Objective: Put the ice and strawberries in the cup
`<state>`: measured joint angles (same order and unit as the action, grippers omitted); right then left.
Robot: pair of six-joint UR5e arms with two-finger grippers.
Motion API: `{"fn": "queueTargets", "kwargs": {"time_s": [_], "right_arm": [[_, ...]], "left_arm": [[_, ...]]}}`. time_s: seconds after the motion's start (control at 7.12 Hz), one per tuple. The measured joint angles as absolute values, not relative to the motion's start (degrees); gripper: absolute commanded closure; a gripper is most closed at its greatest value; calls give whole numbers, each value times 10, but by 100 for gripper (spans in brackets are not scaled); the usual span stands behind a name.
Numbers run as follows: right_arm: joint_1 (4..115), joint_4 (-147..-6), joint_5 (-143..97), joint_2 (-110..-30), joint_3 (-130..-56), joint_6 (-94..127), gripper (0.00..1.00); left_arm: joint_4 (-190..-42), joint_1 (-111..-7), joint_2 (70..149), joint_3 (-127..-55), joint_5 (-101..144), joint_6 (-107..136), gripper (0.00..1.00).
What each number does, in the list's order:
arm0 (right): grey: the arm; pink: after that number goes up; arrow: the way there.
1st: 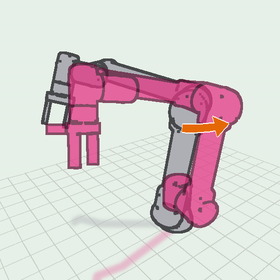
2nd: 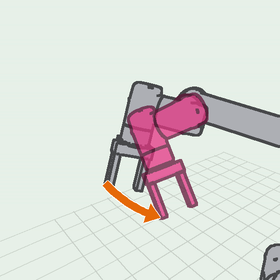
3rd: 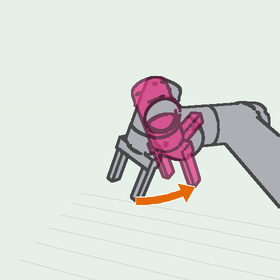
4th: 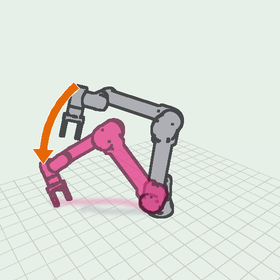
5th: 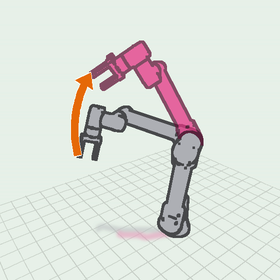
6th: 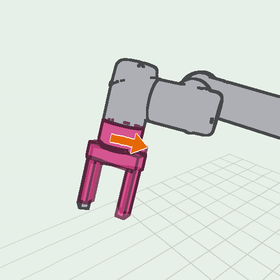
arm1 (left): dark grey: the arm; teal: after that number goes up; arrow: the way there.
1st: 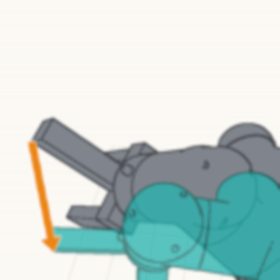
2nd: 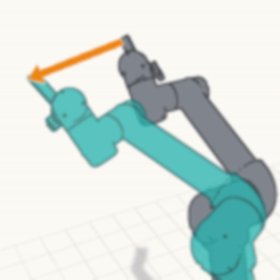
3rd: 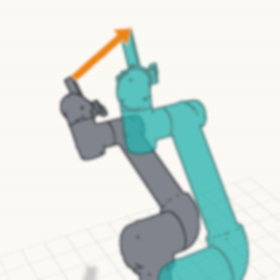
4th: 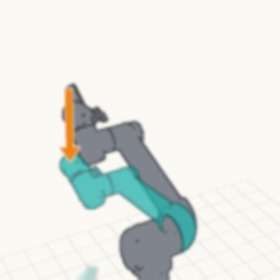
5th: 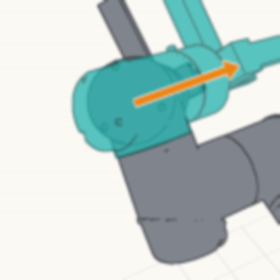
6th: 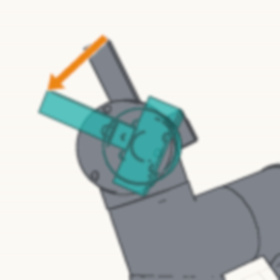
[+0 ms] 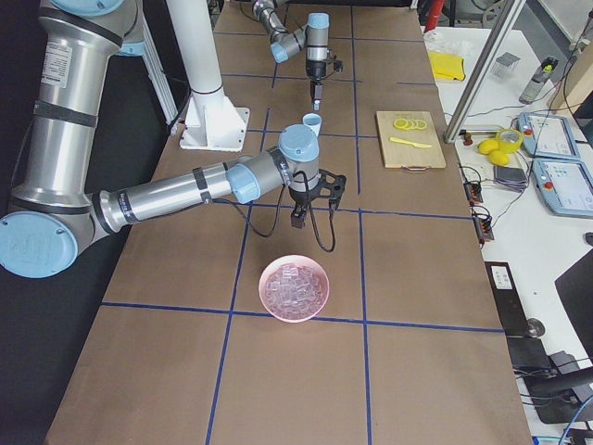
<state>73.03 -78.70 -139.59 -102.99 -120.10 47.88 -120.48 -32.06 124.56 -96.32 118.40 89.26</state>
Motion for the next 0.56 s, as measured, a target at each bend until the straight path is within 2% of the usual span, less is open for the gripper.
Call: {"fn": "queueTargets", "kwargs": {"time_s": [0.42, 0.56], "right_arm": [[774, -799, -1420, -1042, -1188, 396, 0], [799, -830, -1420, -1044, -1181, 326, 0]], "left_arm": [[-1054, -411, 1125, -1127, 1269, 758, 40], [-1020, -467, 1055, -1171, 1303, 662, 40]]}}
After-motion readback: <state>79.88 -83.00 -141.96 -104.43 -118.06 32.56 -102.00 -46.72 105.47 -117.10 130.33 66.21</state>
